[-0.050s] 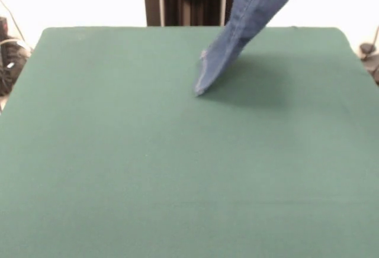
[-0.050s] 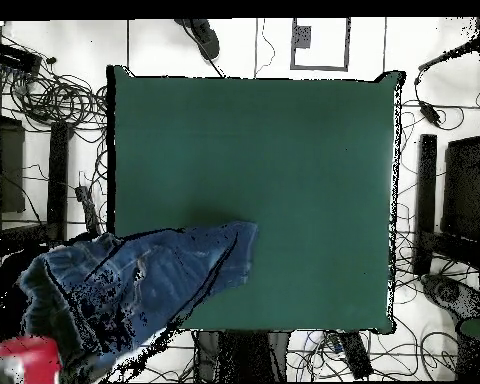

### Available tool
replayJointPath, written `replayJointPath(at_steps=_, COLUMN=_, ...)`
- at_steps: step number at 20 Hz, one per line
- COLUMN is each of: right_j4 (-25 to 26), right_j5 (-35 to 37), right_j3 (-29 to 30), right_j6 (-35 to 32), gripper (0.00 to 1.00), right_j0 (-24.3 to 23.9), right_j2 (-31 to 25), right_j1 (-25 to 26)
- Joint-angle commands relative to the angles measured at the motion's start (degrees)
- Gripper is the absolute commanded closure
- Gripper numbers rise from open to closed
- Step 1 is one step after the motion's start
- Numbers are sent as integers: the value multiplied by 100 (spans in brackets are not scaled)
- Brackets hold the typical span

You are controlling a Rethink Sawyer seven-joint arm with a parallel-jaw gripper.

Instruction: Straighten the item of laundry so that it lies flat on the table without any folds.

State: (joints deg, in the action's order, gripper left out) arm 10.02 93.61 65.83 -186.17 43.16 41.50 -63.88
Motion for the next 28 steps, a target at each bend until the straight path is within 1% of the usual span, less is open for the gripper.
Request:
replayJointPath(at_steps=1, right_j4=300, right_j5=882, right_j3=-15, right_j6=2047, gripper=100, right_j0=-174, right_j2=-64, right_j1=-1057)
replayJointPath(at_steps=3, right_j4=249, right_j5=1112, right_j3=-123, right_j6=2317, gripper=100, right_j0=-329, right_j2=-84, right_j1=-1387)
replayJointPath(at_steps=7, right_j4=114, right_j5=1377, right_j3=-390, right_j6=2748, gripper=100, right_j0=-770, right_j2=-181, right_j1=-1825)
replayJointPath(at_steps=11, right_j4=-16, right_j5=1753, right_j3=-598, right_j6=2970, gripper=100, right_j0=-1227, right_j2=-245, right_j1=-2106)
replayJointPath(at_steps=14, right_j4=-75, right_j5=1783, right_j3=-530, right_j6=3113, gripper=100, right_j0=-1537, right_j2=-321, right_j1=-2281)
replayJointPath(at_steps=16, right_j4=-115, right_j5=1688, right_j3=-414, right_j6=3354, gripper=100, right_j0=-1782, right_j2=-336, right_j1=-2404)
replayJointPath(at_steps=18, right_j4=-223, right_j5=1538, right_j3=-301, right_j6=3726, gripper=100, right_j0=-2158, right_j2=-336, right_j1=-2484)
replayJointPath(at_steps=19, right_j4=-325, right_j5=1437, right_j3=-200, right_j6=4021, gripper=100, right_j0=-2419, right_j2=-304, right_j1=-2533)
replayJointPath(at_steps=22, right_j4=-614, right_j5=1470, right_j3=-293, right_j6=4693, gripper=100, right_j0=-3171, right_j2=-376, right_j1=-2447)
replayJointPath(at_steps=25, right_j4=-799, right_j5=1334, right_j3=-167, right_j6=5445, gripper=100, right_j0=-3862, right_j2=-409, right_j1=-2450)
replayJointPath(at_steps=28, right_j4=-921, right_j5=1255, right_j3=-67, right_j6=6034, gripper=100, right_j0=-4444, right_j2=-489, right_j1=-2424)
